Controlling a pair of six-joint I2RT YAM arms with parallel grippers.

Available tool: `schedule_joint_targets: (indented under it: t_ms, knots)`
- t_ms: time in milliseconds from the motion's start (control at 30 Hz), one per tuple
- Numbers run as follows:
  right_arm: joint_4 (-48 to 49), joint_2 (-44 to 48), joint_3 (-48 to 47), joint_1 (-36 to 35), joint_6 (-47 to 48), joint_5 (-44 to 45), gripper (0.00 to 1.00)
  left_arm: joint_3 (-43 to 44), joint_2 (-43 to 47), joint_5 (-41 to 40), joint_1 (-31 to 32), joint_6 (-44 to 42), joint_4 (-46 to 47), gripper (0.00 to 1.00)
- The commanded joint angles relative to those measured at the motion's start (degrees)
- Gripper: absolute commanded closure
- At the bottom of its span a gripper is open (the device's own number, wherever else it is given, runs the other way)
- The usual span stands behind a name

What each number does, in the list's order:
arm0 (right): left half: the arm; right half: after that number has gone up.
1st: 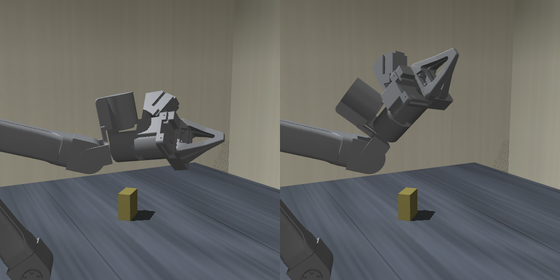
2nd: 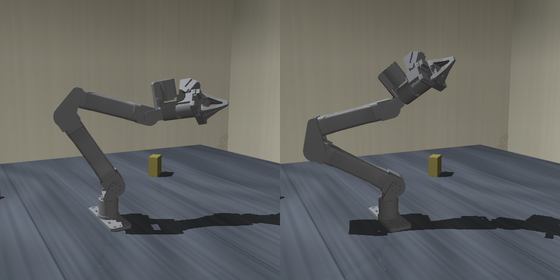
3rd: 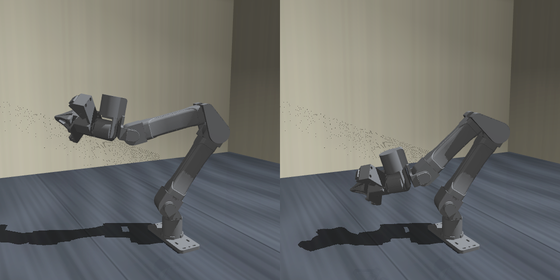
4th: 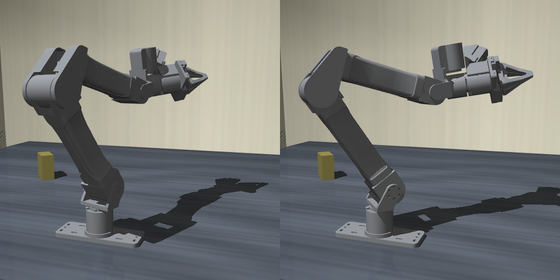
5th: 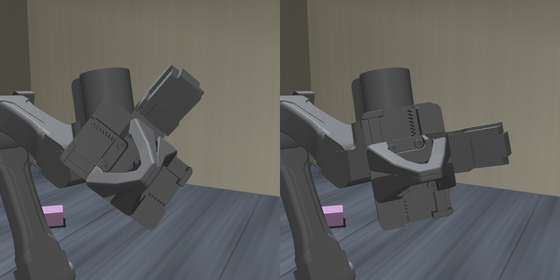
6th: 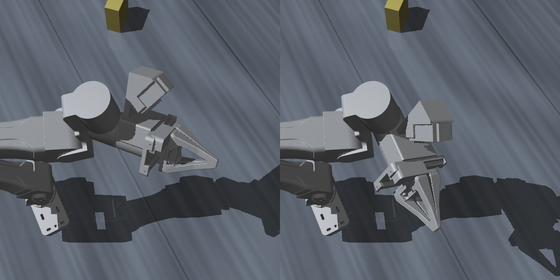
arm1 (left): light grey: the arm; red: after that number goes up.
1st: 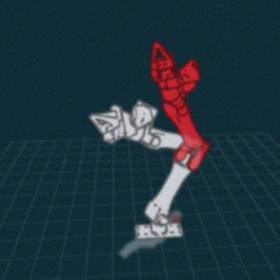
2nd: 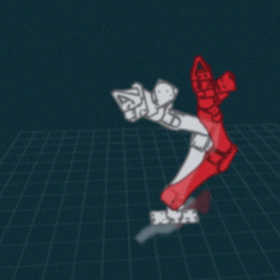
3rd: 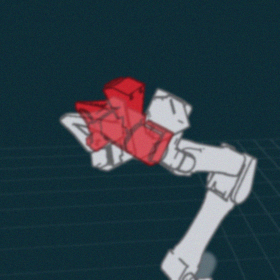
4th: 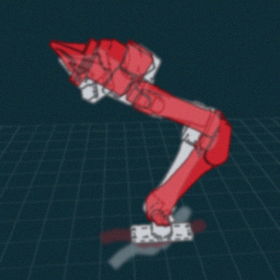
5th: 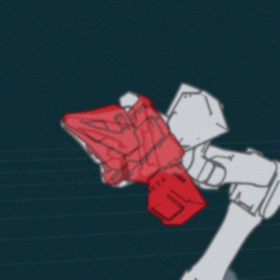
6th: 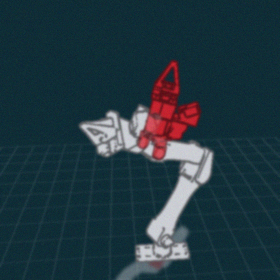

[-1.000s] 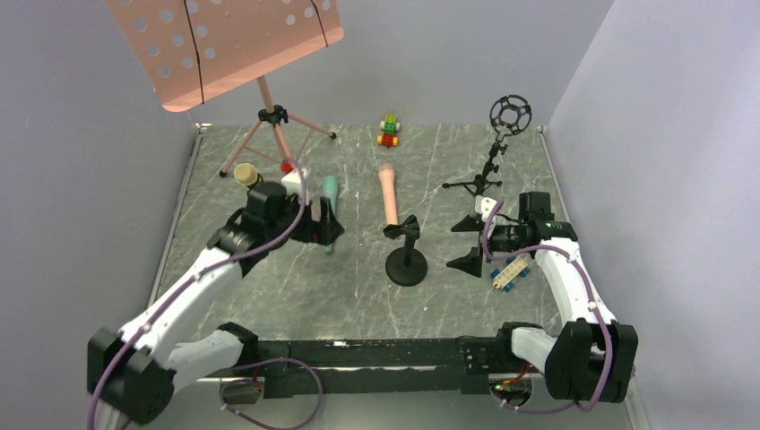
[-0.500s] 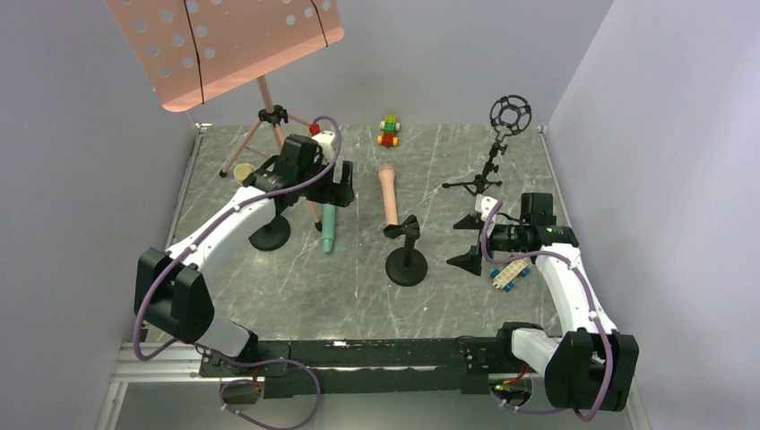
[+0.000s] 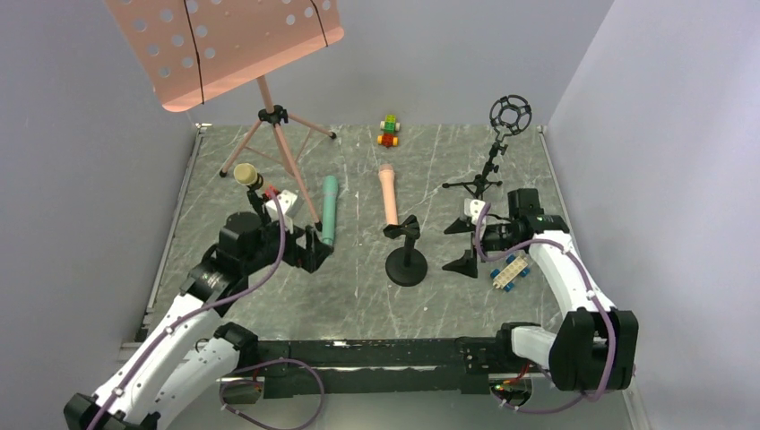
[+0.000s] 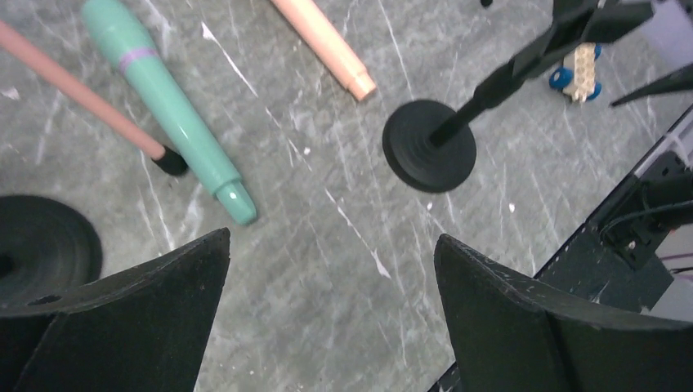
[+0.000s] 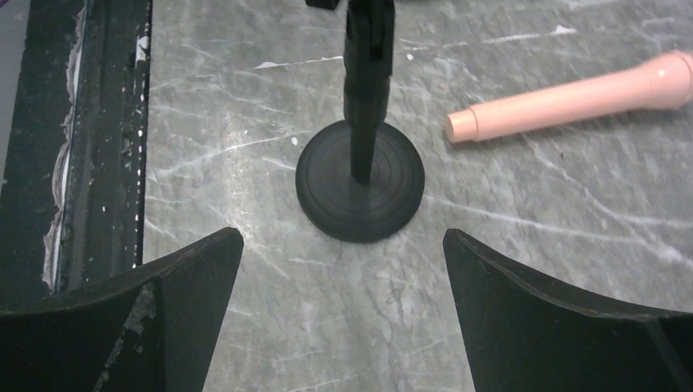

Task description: Attach the microphones to the stand

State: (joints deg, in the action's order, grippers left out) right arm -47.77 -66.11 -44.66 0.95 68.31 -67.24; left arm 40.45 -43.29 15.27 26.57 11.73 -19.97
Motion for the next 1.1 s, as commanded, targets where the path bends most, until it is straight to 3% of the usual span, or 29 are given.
schedule_joint_targets:
  t_ms: [0, 233, 467, 733, 1067]
  knots:
    - [-0.58, -1.78, -6.68, -4.92, 2.9, 0.35, 0.0, -6.04, 6.06, 3.08, 0.12, 0.59, 4.13, 0.01]
    - [8.87, -3.07, -11.13, -8.91, -8.85, 3.85, 0.0, -3.01, 10.14, 3.7, 0.14, -3.45, -3.35, 0.01]
    - [6.68, -8.87, -17.65, -14.62, -9.94, 5.36, 0.0, -5.23, 15.53, 1.71, 0.15, -5.22, -5.62, 0.01]
    - [3.57, -13.87, -22.07, -18.96, -8.84, 6.52, 0.0, -4.5, 14.35, 0.72, 0.12, -5.66, -6.2, 0.01]
    - [2.55, -13.65, -22.56, -21.47, -8.72, 5.25, 0.0, -4.67, 14.98, 0.46, 0.08, -5.16, -6.27, 0.01]
